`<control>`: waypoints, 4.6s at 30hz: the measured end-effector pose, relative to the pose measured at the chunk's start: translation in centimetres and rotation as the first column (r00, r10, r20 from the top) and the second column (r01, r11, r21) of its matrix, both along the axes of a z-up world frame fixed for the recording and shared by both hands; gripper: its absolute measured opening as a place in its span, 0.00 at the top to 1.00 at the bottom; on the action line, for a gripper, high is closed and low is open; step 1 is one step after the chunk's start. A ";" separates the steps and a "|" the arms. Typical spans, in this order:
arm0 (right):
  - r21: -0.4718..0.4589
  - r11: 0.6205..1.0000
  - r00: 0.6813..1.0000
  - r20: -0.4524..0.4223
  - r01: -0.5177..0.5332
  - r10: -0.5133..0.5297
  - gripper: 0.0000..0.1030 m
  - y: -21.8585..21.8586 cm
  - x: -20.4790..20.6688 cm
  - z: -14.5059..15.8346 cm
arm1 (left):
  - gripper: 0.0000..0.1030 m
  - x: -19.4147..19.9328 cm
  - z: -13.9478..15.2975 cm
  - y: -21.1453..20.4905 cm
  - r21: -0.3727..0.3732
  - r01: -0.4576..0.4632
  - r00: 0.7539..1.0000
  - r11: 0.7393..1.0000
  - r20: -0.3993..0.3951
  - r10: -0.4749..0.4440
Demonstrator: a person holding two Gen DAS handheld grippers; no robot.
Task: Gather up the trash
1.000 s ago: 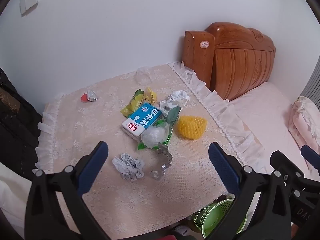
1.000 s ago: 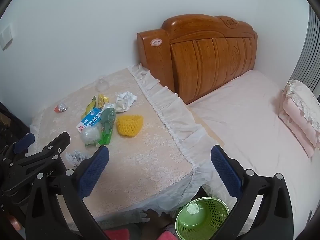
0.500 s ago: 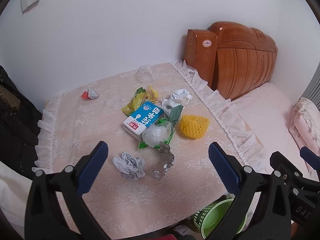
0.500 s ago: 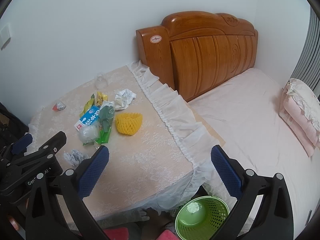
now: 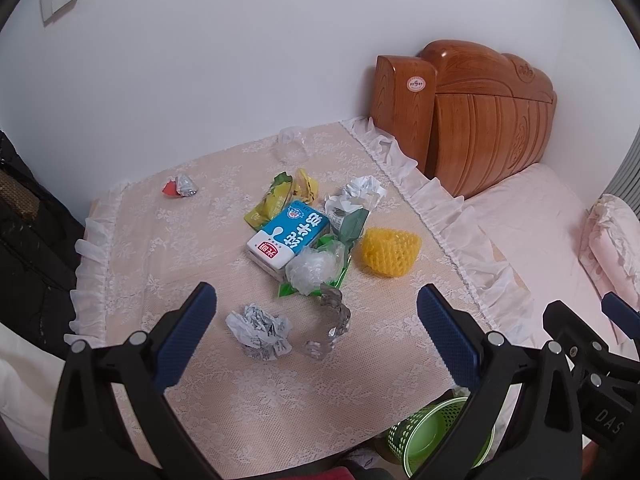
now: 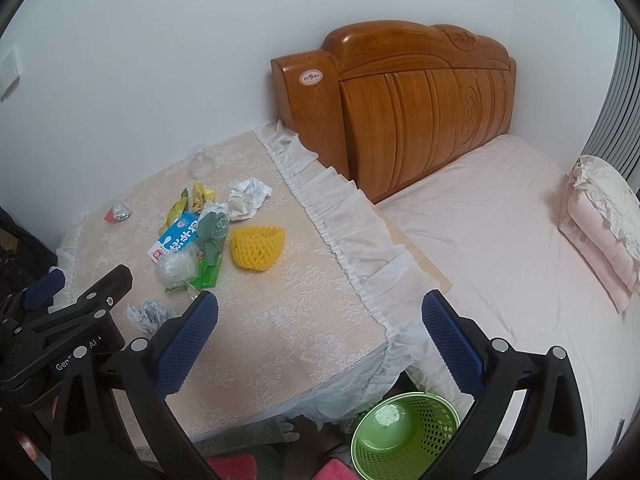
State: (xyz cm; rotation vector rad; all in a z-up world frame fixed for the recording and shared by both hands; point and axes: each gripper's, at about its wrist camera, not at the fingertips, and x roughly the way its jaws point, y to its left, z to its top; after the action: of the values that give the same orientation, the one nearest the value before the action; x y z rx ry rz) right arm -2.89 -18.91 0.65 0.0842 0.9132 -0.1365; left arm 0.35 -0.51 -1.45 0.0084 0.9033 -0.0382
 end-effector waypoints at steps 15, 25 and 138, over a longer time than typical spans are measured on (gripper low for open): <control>0.004 1.000 1.000 -0.010 0.004 -0.003 0.02 -0.2 0.2 -0.4 | 0.06 -0.2 -0.1 0.6 -0.002 -0.004 1.000 1.000 0.003 0.004; 0.005 1.000 1.000 -0.013 0.003 -0.003 0.02 -0.1 0.4 -0.4 | 0.06 -0.1 -0.2 0.7 -0.003 -0.005 1.000 1.000 -0.002 0.005; 0.492 0.852 0.952 -0.305 0.179 -0.024 0.93 2.8 0.9 -13.8 | 0.55 1.5 -12.1 6.3 -0.181 0.393 0.884 0.902 -0.195 -0.424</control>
State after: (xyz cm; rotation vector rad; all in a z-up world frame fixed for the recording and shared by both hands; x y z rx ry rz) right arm -2.00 -16.11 -13.19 0.6312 1.2232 0.0029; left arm 1.87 5.84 -13.51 0.0690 1.1182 -0.5070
